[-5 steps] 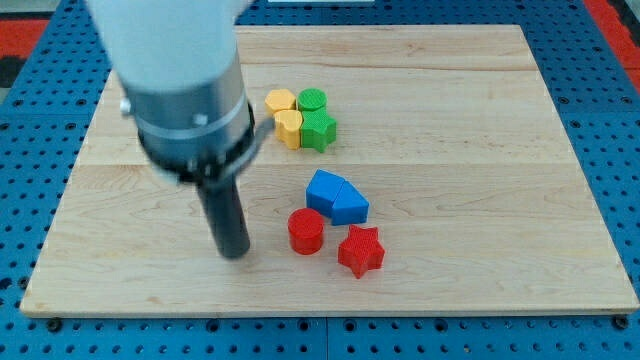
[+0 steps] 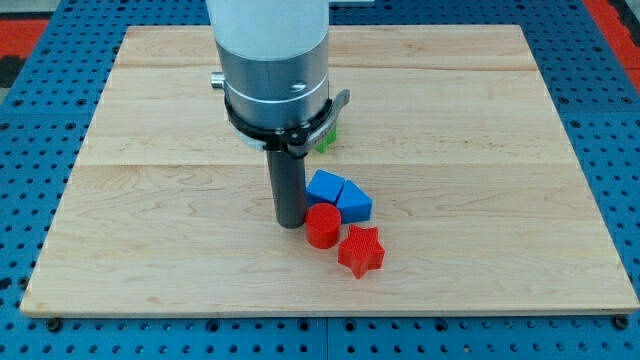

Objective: Place red and blue blocks parallel to each other

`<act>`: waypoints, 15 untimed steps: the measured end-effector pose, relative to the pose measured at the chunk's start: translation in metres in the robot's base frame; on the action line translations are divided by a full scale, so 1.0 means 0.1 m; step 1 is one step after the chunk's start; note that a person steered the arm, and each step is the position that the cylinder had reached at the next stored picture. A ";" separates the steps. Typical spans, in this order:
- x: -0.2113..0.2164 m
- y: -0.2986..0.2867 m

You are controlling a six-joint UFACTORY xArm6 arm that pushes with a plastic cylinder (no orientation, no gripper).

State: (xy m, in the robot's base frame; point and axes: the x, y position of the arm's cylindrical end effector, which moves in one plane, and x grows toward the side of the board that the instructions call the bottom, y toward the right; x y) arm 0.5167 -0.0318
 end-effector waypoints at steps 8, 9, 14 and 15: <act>-0.31 0.63; -0.23 1.08; 0.19 1.15; 0.23 1.52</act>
State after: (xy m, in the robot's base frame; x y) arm 0.5399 0.1201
